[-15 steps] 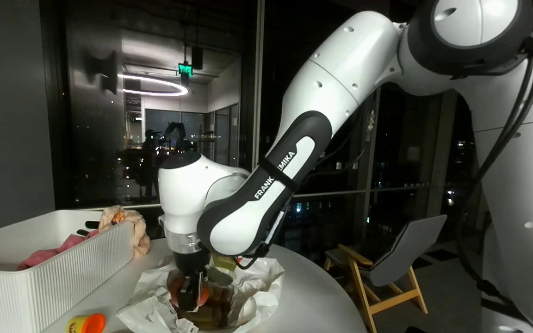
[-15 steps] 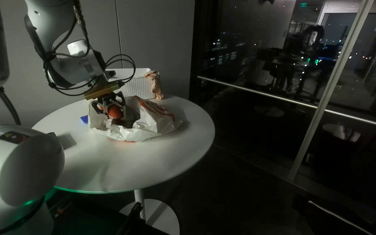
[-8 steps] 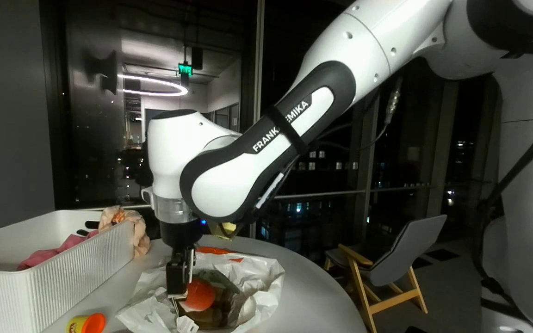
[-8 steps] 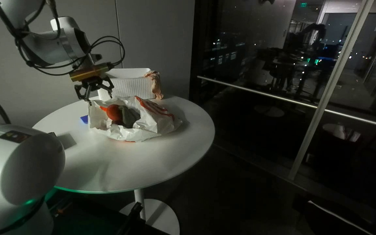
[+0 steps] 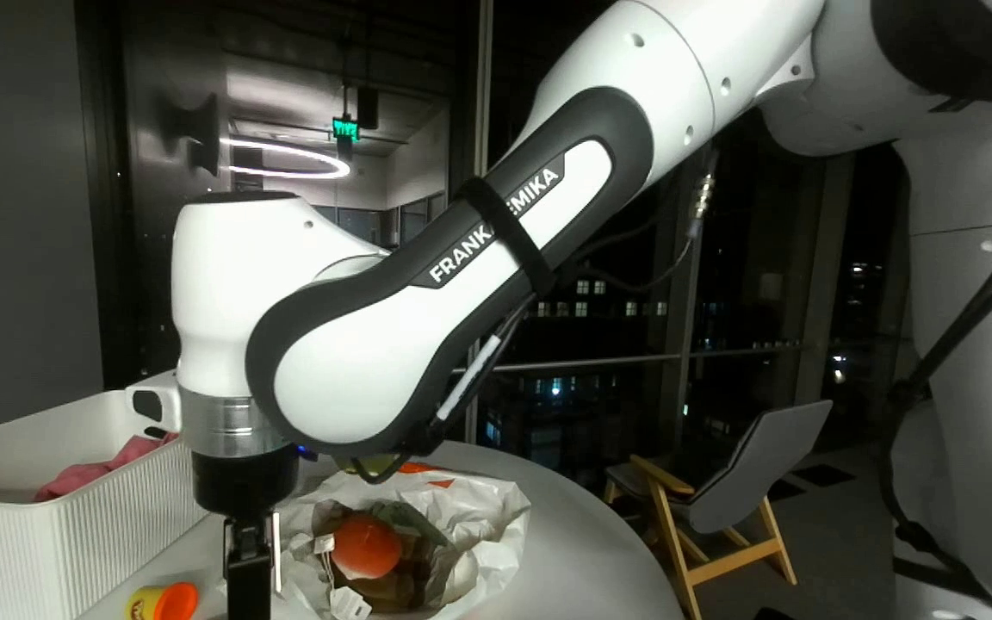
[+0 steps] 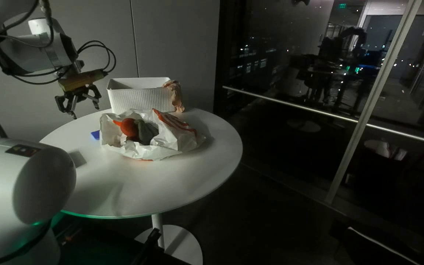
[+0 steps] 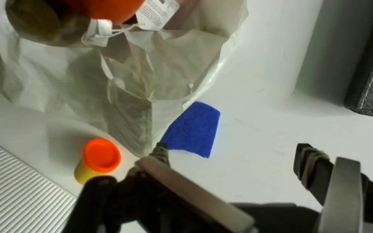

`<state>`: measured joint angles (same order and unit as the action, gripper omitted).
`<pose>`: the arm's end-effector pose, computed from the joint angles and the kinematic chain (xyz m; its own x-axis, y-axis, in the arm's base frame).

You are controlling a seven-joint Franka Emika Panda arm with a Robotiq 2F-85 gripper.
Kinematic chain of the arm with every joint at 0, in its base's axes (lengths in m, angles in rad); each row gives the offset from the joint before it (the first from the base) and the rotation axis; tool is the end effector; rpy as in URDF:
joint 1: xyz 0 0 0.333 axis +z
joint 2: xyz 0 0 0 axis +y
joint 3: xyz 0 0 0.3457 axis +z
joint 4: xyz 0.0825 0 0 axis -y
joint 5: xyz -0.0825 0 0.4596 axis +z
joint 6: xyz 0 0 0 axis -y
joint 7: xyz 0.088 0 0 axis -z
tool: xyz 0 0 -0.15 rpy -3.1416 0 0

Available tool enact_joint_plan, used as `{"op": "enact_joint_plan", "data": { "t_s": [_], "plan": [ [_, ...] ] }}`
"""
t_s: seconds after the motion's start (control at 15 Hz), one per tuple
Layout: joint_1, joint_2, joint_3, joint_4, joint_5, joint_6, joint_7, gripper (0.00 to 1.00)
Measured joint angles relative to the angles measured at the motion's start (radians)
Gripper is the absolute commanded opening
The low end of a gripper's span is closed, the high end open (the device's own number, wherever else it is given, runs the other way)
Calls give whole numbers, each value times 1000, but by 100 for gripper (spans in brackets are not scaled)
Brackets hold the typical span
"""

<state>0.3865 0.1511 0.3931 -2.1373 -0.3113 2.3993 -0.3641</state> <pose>0.4630 0.4417 0.2910 0.2122 0.9765 0.0375 0.9549 -0.2154 0.2045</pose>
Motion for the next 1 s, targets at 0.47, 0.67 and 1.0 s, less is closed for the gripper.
{"op": "enact_joint_plan", "data": {
  "t_s": [0.47,0.67,1.0],
  "plan": [
    [2,26,1,3,4,-1,-15,100],
    [11,85,2,58,-4,24,-31,100],
    [14,214,-9,222,-38,67,-41,100]
  ]
}}
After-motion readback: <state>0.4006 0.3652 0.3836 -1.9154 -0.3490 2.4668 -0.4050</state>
